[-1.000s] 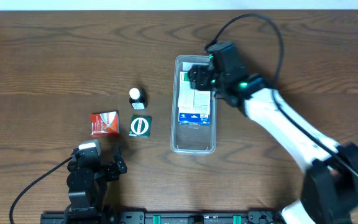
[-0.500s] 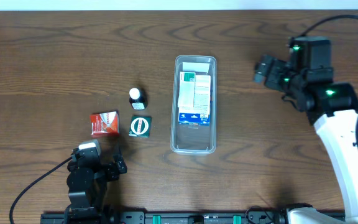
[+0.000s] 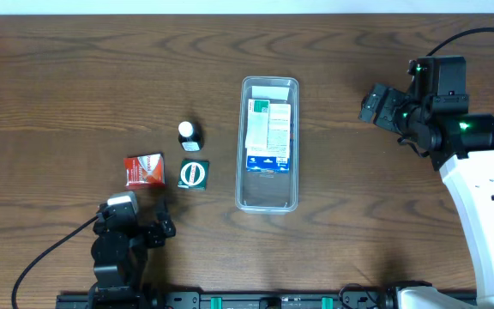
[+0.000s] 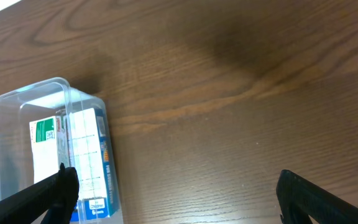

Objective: Pack container
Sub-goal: 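Reach the left gripper to the red Panadol box and grasp it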

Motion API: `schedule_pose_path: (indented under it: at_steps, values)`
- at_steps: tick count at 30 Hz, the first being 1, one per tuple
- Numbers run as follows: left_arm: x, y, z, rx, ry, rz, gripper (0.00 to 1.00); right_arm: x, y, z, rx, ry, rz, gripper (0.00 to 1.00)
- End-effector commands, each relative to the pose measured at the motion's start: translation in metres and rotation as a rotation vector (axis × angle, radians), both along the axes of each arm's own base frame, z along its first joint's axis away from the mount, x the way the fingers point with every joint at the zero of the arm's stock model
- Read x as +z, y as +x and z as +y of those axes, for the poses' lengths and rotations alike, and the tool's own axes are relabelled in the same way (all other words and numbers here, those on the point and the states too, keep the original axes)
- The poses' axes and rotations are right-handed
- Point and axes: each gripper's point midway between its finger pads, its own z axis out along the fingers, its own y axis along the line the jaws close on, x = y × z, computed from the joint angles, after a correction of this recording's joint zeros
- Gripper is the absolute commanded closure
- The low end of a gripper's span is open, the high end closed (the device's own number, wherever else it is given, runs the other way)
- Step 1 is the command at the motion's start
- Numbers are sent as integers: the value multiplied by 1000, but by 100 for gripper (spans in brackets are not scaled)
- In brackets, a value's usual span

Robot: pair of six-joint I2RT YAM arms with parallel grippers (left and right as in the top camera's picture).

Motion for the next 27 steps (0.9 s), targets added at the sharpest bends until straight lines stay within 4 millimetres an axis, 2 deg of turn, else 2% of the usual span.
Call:
schedule_pose_path:
  at_steps: [1,3,8,11,16,22,27]
  values:
    - [6,4,-17,-53,-116,-33,2,3,0,-4,-3,-11,-6,1]
    - [23,7,-29,-105,-176,-88,2,3,1,-4,-3,-11,-7,1]
    - [63,6,-27,-88,-194,-116,2,2,1,-4,-3,-11,-5,1]
    - [77,11,-16,-25,-172,-46,2,2,1,-4,-3,-11,-4,1]
    - [99,39,-10,-52,-60,156,2,2,1,-4,-3,-11,-4,2]
    - [99,72,-9,-102,-11,423,2,2,1,-4,-3,-11,-4,1]
    - [71,82,-4,-101,4,593,2,2,1,-4,-3,-11,-4,1]
